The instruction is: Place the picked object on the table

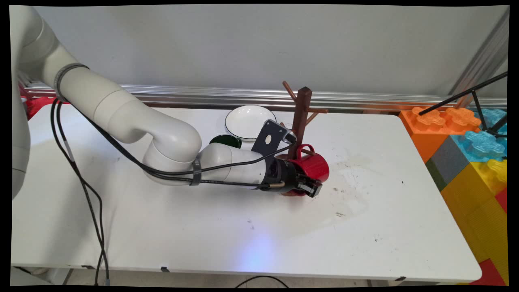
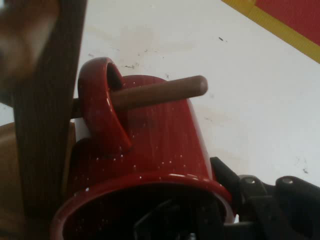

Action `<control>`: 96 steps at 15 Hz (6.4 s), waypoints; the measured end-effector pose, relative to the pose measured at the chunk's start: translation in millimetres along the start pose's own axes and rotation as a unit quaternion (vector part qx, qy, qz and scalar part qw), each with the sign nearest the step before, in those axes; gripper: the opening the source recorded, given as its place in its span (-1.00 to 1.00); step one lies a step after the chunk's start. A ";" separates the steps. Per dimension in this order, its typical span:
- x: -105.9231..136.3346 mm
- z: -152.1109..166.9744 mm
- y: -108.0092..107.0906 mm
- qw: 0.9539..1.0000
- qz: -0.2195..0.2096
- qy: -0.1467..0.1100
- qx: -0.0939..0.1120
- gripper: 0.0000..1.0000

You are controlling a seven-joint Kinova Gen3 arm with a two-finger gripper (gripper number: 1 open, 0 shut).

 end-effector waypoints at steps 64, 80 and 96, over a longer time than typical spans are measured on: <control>81.2 -213.4 4.2 0.944 0.287 -0.153 -0.065 -1.00; 83.2 -177.6 -23.6 0.856 0.388 -0.342 -0.013 -1.00; 54.2 -83.3 -27.9 0.835 0.374 -0.404 0.011 -1.00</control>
